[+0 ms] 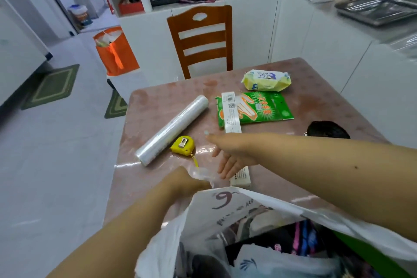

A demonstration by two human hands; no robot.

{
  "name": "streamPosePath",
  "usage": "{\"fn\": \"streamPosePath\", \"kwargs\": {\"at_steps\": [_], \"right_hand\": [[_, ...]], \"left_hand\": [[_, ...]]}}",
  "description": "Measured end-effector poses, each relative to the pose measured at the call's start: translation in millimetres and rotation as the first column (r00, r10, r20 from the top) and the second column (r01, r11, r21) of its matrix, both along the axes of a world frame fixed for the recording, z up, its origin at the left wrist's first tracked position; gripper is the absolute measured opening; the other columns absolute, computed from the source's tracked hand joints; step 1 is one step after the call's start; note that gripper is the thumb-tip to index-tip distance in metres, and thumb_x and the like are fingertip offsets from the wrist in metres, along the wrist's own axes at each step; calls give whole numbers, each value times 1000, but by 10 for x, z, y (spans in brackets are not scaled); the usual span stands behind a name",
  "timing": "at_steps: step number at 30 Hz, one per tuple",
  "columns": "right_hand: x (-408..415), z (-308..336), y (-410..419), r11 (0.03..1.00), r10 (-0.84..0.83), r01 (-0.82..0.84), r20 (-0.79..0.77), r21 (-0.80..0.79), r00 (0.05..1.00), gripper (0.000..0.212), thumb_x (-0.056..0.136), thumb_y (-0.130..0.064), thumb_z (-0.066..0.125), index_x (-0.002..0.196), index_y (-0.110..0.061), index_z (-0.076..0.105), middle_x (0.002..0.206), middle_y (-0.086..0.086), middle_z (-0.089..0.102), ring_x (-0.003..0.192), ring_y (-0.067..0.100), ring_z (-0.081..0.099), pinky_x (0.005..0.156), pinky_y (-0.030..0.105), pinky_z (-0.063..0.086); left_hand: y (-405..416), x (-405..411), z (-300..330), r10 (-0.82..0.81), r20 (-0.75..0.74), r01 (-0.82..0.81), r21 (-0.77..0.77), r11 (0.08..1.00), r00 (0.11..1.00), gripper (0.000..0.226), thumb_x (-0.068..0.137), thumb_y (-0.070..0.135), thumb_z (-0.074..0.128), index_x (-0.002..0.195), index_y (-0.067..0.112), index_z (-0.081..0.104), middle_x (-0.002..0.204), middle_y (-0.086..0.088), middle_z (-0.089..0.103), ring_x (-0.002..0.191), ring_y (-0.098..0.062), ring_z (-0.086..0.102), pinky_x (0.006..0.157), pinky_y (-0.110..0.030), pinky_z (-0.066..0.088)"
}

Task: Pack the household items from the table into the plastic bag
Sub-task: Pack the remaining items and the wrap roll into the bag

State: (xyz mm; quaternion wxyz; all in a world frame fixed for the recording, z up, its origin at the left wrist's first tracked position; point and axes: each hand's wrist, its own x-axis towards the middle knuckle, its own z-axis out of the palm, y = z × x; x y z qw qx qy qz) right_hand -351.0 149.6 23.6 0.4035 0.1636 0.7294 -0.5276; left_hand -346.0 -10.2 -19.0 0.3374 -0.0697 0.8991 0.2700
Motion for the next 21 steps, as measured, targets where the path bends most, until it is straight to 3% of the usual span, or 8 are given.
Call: {"fn": "streamPosePath", "kwargs": {"at_steps": [3, 5, 9, 12, 14, 17, 20, 21], "right_hand": [[-82, 32, 40, 990, -141, 138, -143, -30, 980, 60, 95, -61, 32, 112, -5, 45, 78, 17, 52, 63, 24, 54, 59, 30, 47], [-139, 90, 59, 981, -190, 192, -260, -16, 947, 49, 94, -57, 41, 106, -10, 46, 80, 12, 51, 64, 19, 51, 56, 26, 46], [-95, 383, 137, 972, 147, -55, -408, 228, 901, 55, 91, -54, 50, 130, -16, 51, 104, 0, 56, 98, 19, 55, 89, 31, 45], [33, 595, 215, 901, 373, -184, -483, 394, 792, 38, 93, -38, 59, 125, -16, 57, 102, -4, 61, 87, 11, 58, 76, 21, 45], [87, 697, 276, 891, 384, -176, -487, 419, 784, 28, 91, -33, 63, 113, -16, 63, 88, 0, 70, 70, 11, 65, 64, 19, 53], [183, 930, 432, 872, 409, -187, -464, 452, 785, 17, 92, -30, 61, 101, -18, 68, 84, 0, 73, 66, 10, 67, 63, 22, 56], [363, 1232, 608, 875, 390, -148, -491, 460, 779, 13, 94, -26, 57, 92, -18, 68, 81, -4, 68, 62, 8, 61, 64, 25, 51], [439, 1331, 649, 885, 374, -141, -498, 443, 782, 14, 95, -24, 56, 93, -17, 67, 79, -3, 67, 59, 9, 60, 61, 25, 50]], "left_hand": [[-77, -225, 223, 214, -157, -182, 196, 963, 964, 53, 62, 44, 82, 105, 19, 63, 99, -5, 65, 89, -21, 62, 75, -31, 51], [-56, -325, 454, 281, -196, -207, 327, 922, 939, 61, 61, 43, 82, 111, 16, 61, 101, -6, 66, 85, -19, 63, 69, -30, 52], [95, -341, 776, 308, -278, -185, 393, 901, 910, 70, 67, 42, 79, 123, 11, 51, 111, -9, 61, 84, -18, 58, 55, -27, 42], [199, -296, 943, 346, -222, -225, 435, 872, 912, 60, 75, 43, 75, 121, 14, 47, 106, -5, 56, 75, -13, 53, 52, -27, 39], [242, -228, 1099, 331, -179, -226, 436, 871, 927, 58, 77, 49, 71, 119, 16, 48, 106, -3, 55, 75, -14, 53, 56, -28, 43], [207, -101, 1396, 330, -175, -211, 483, 850, 928, 58, 74, 62, 66, 115, 22, 56, 105, -3, 60, 90, -22, 58, 87, -39, 51], [85, 104, 1682, 272, -247, -163, 385, 908, 930, 80, 51, 84, 58, 104, 25, 64, 102, -6, 66, 91, -23, 64, 84, -40, 54], [59, 208, 1772, 244, -264, -139, 361, 922, 933, 75, 57, 84, 55, 99, 23, 63, 101, -8, 66, 91, -23, 64, 84, -40, 55]]}}
